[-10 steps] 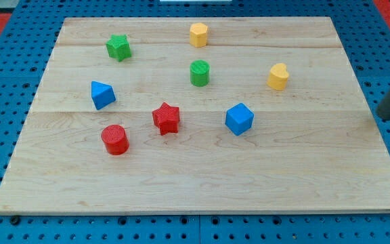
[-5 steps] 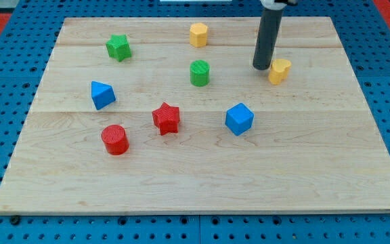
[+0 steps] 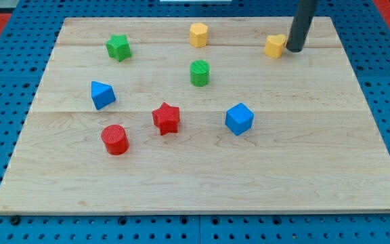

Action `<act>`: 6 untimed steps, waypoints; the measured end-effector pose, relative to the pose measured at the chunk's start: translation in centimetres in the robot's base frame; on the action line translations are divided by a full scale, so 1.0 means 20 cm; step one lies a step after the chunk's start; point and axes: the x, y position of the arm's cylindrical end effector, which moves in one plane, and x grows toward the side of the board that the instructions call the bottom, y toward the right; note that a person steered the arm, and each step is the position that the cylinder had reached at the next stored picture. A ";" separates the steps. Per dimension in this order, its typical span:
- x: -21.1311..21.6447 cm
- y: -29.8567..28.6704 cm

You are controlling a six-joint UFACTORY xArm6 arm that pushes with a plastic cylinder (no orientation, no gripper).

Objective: Push the yellow heart into the hexagon

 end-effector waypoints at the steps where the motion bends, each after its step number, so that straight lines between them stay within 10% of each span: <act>1: 0.02 -0.33; 6: 0.03 -0.67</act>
